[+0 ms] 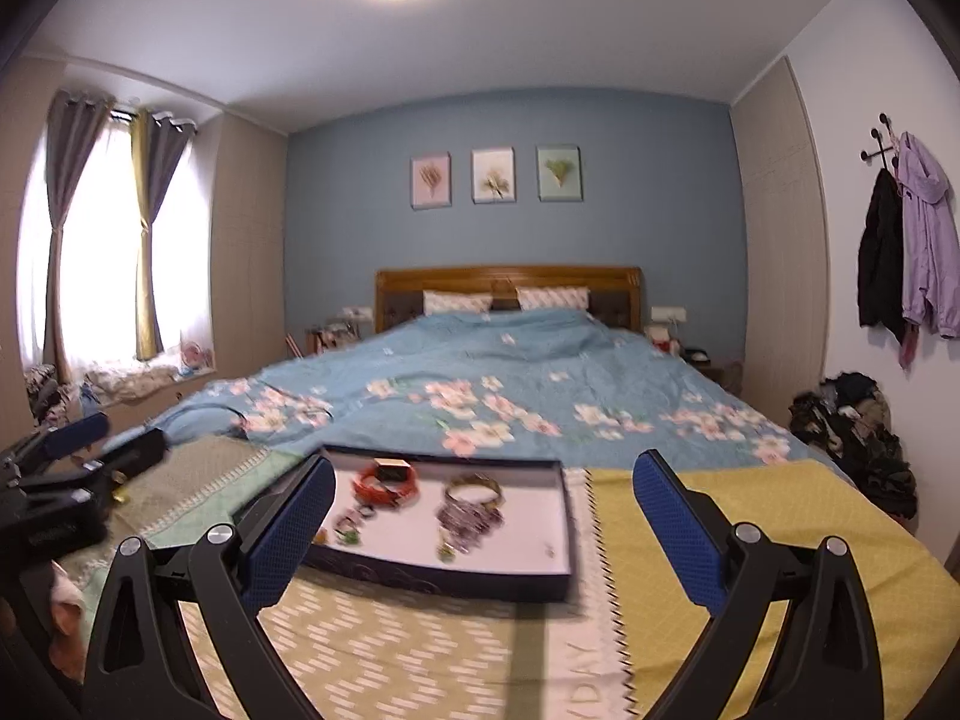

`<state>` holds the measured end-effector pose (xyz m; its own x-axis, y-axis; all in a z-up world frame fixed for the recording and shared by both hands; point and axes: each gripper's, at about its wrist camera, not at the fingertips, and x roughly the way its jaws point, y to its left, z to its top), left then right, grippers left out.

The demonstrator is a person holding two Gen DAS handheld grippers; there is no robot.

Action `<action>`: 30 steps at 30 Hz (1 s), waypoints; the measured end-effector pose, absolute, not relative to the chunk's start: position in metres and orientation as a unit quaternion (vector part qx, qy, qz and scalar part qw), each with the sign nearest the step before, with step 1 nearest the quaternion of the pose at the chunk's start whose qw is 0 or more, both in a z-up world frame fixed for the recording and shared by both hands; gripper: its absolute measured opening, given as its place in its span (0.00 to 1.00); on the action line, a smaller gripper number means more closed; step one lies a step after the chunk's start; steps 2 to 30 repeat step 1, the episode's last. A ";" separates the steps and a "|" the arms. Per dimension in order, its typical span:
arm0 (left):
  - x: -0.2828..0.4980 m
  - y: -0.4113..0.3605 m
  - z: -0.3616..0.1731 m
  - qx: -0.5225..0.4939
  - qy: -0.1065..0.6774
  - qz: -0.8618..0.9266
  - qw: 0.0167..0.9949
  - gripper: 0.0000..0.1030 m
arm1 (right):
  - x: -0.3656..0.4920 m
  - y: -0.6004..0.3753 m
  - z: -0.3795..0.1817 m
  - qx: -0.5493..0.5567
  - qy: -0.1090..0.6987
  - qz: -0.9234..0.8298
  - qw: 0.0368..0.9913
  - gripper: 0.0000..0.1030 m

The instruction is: Organize jewelry

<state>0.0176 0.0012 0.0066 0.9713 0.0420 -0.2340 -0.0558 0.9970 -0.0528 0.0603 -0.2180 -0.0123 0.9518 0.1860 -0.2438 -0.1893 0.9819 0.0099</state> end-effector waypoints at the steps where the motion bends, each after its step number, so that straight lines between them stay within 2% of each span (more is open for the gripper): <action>1: 0.020 0.004 0.005 -0.033 0.125 0.024 0.991 0.95 | 0.066 -0.224 -0.014 -0.007 0.135 0.092 0.987 0.93; 30: 0.020 0.004 0.005 -0.033 0.125 0.024 0.991 0.95 | 0.066 -0.224 -0.014 -0.007 0.135 0.092 0.987 0.93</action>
